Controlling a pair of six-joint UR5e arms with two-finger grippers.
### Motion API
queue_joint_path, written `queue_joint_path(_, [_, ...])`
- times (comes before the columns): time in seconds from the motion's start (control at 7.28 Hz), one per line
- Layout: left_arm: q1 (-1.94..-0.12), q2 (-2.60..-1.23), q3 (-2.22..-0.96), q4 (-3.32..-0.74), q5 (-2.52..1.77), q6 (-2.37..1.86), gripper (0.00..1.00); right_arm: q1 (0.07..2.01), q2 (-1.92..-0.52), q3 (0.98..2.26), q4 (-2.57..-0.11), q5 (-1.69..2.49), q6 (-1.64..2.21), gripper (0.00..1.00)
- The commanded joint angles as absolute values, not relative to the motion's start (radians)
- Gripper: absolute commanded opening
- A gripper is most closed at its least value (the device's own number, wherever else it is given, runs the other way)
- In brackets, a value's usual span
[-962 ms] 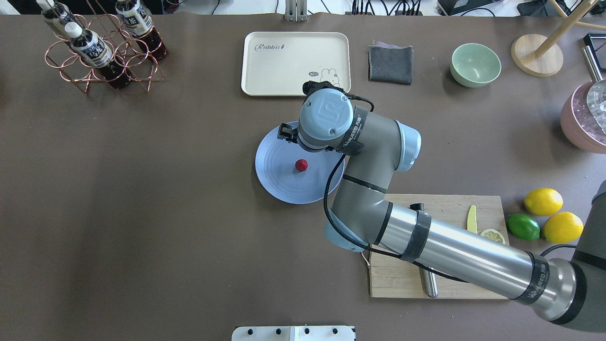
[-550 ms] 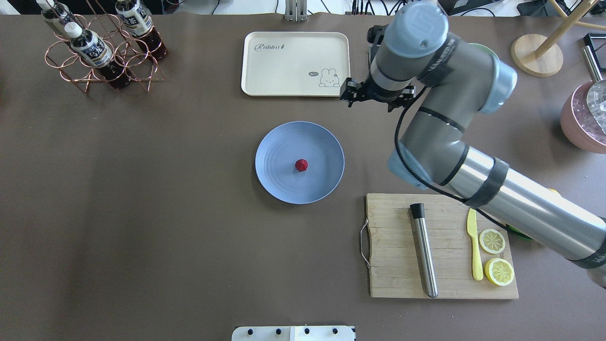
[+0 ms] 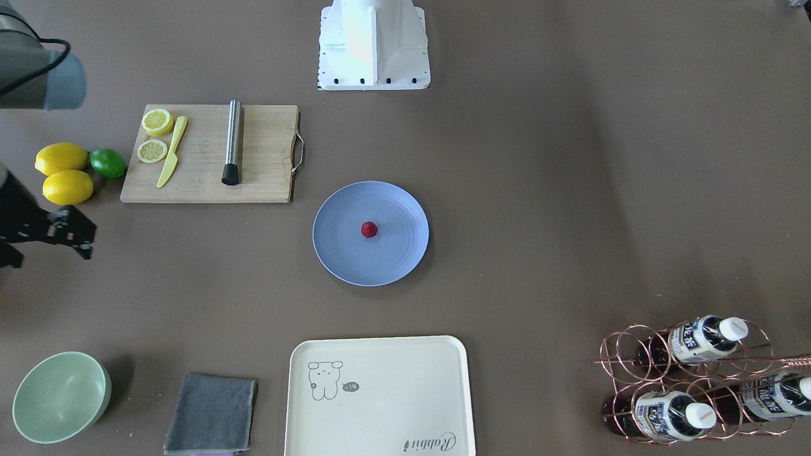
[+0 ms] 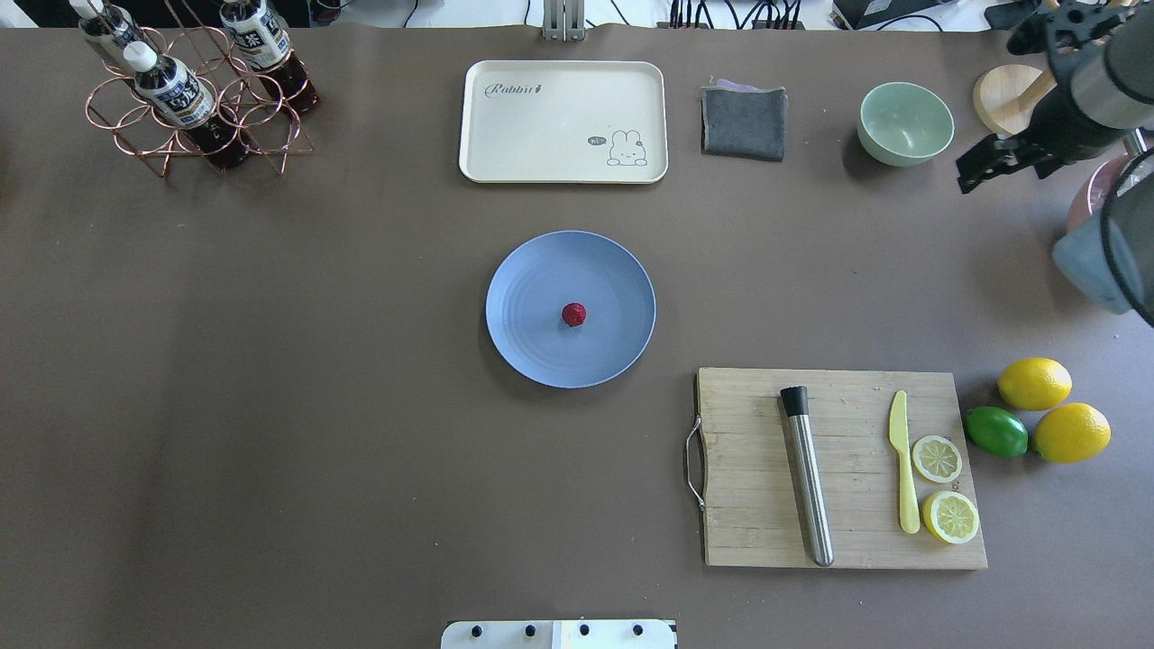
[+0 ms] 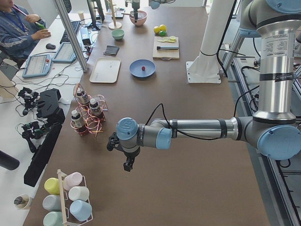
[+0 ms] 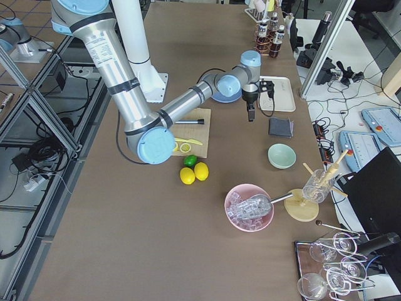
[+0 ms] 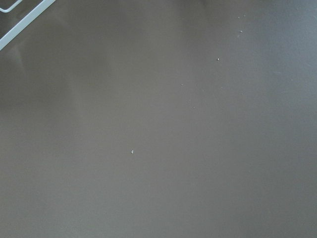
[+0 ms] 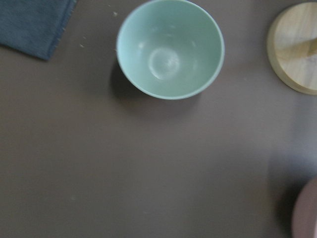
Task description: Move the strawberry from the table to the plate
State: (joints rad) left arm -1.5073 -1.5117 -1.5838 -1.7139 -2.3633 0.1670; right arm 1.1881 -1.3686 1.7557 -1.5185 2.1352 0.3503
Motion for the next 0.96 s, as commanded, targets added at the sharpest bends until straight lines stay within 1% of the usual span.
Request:
queue_joint_path(0.0, [-1.508, -1.52, -1.586, -1.713, -2.364, 0.167, 0.98, 1.389, -1.541, 1.741, -1.517, 2.204, -0.016, 1.0])
queue_joint_path(0.27, [-1.509, -1.509, -1.591, -1.72, -2.365, 0.17, 0.98, 1.523, -1.617, 1.691, -1.516, 2.258, -0.1, 1.0])
queue_joint_path(0.41, [-1.511, -1.509, -1.594, -1.723, -2.365, 0.172, 0.98, 1.551, -1.647, 1.686, -1.513, 2.258, -0.104, 1.0])
queue_joint_path(0.82, [-1.512, -1.508, -1.585, -1.724, -2.364, 0.17, 0.98, 1.552, -1.675, 1.649, -1.514, 2.258, -0.098, 1.0])
